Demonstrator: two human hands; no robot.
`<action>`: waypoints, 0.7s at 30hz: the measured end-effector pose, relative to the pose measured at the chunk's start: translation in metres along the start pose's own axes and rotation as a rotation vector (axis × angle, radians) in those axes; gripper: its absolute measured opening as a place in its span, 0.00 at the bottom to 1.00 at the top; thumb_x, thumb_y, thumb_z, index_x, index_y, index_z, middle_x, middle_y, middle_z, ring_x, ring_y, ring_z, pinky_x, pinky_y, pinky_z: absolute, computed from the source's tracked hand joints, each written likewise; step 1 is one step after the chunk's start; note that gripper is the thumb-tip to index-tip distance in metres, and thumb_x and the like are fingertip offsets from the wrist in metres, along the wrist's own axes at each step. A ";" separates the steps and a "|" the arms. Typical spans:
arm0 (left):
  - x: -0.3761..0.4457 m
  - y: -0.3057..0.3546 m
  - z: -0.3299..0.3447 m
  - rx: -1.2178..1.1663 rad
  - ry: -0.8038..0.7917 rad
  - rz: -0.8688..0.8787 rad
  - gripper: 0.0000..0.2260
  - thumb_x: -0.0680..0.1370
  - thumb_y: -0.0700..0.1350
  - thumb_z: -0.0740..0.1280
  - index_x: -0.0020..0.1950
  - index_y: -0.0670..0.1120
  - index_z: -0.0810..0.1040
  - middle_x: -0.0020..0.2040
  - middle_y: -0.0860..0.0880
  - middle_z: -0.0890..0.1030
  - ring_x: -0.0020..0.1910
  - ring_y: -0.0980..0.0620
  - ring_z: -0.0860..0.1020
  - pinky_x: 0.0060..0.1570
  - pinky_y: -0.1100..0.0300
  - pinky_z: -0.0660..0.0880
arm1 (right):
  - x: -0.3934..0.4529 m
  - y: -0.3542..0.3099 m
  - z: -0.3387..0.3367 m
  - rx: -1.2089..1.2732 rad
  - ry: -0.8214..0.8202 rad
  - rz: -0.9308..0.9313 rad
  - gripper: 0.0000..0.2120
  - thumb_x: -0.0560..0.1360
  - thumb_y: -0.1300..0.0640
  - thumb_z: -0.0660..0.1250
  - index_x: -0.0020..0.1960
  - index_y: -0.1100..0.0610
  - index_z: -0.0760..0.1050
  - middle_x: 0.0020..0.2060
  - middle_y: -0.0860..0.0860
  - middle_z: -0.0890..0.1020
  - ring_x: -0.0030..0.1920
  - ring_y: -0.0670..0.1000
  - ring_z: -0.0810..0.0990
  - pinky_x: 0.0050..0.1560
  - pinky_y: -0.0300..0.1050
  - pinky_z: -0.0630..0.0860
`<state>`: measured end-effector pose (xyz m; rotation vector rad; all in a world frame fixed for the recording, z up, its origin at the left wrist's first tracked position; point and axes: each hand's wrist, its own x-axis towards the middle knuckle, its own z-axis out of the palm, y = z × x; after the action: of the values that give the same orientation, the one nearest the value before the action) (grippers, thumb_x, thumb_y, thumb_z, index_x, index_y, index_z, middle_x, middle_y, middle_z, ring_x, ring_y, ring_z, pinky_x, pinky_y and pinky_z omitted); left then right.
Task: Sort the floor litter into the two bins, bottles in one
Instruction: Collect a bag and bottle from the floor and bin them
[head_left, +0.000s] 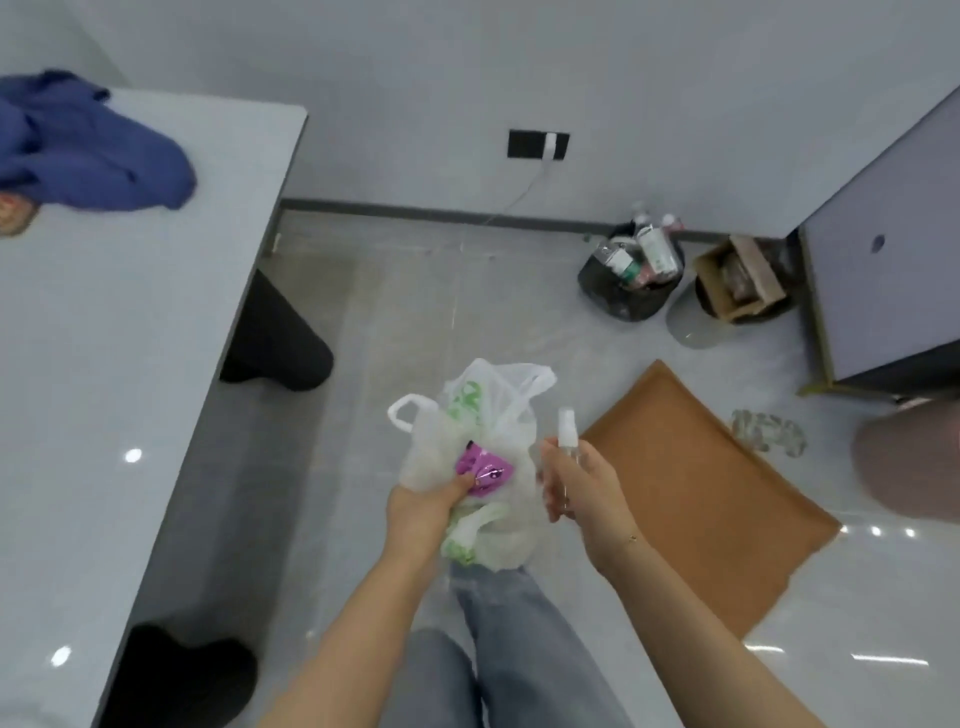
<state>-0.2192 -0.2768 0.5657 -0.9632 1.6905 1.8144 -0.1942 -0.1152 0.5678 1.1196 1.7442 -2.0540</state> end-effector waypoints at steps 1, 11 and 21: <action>0.014 0.017 0.013 0.002 0.001 0.012 0.13 0.69 0.35 0.75 0.51 0.42 0.81 0.43 0.46 0.84 0.34 0.55 0.83 0.32 0.63 0.79 | 0.019 -0.018 -0.002 0.005 0.014 0.019 0.06 0.77 0.56 0.65 0.46 0.60 0.74 0.31 0.54 0.73 0.27 0.49 0.69 0.27 0.43 0.68; 0.158 0.172 0.157 0.010 -0.071 0.047 0.12 0.71 0.32 0.72 0.53 0.42 0.79 0.43 0.47 0.83 0.31 0.58 0.82 0.27 0.65 0.76 | 0.210 -0.185 -0.034 0.201 0.237 0.164 0.10 0.78 0.57 0.57 0.39 0.58 0.69 0.19 0.47 0.68 0.18 0.46 0.65 0.23 0.40 0.64; 0.287 0.287 0.303 0.138 -0.122 0.018 0.13 0.70 0.36 0.75 0.53 0.41 0.80 0.44 0.45 0.83 0.40 0.49 0.82 0.31 0.62 0.78 | 0.357 -0.267 -0.089 0.000 0.420 0.023 0.09 0.78 0.53 0.64 0.49 0.60 0.75 0.40 0.54 0.74 0.40 0.50 0.73 0.36 0.37 0.73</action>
<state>-0.6698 -0.0478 0.5319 -0.7668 1.7281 1.7055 -0.5654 0.1442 0.5284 1.6579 1.8931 -1.9038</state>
